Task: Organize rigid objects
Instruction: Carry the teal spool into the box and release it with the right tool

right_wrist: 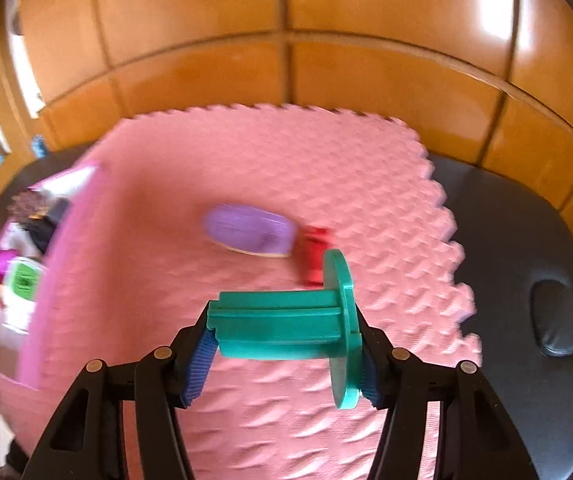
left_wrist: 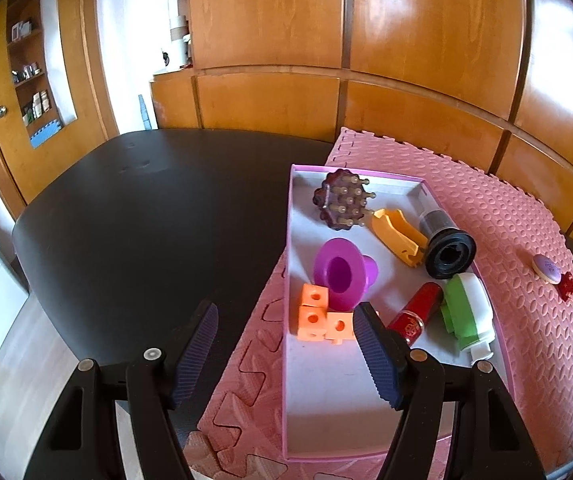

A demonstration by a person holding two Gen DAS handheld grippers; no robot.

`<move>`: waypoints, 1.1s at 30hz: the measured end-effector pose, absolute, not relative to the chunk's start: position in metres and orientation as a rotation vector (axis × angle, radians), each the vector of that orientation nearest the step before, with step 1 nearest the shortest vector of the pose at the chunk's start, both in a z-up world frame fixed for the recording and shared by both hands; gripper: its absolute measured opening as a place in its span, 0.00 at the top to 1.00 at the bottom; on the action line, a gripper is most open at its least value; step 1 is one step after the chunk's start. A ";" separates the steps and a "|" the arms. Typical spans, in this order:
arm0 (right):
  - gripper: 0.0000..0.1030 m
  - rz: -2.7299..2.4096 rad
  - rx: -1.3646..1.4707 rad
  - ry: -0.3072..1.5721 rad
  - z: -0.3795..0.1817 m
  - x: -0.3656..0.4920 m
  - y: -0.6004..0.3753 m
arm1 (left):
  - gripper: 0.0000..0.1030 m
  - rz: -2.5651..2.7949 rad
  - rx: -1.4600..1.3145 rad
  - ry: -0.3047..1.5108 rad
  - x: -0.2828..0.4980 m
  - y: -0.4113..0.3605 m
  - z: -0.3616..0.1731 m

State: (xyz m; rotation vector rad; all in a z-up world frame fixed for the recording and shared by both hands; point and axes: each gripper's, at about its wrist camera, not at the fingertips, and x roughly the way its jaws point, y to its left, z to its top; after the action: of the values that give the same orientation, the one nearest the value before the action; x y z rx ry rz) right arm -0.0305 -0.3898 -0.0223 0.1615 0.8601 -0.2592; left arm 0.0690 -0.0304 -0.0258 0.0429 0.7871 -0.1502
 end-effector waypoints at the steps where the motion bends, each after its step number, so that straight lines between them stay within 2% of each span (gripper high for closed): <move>1: 0.42 -0.229 0.164 0.852 -0.019 -0.027 -0.379 | 0.31 -0.147 0.040 0.786 0.069 -0.029 -0.026; 9: 0.42 0.084 0.133 0.793 0.007 0.025 -0.267 | 0.31 -0.120 0.012 0.790 0.071 -0.014 -0.027; 17: 0.42 0.194 0.215 0.822 0.000 0.096 -0.197 | 0.31 -0.117 -0.018 0.800 0.073 -0.001 -0.032; 26: 0.41 0.165 0.290 0.896 -0.033 0.158 -0.161 | 0.31 -0.101 -0.058 0.838 0.077 0.016 -0.045; 33: 0.41 0.205 0.253 0.921 -0.045 0.164 -0.145 | 0.31 -0.101 -0.069 0.843 0.077 0.021 -0.046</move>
State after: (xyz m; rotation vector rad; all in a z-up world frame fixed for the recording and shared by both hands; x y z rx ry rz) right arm 0.1639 -0.1453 -0.0454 0.2528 0.9205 0.2051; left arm 0.0771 0.0214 -0.0465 -0.0692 0.8430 -0.1005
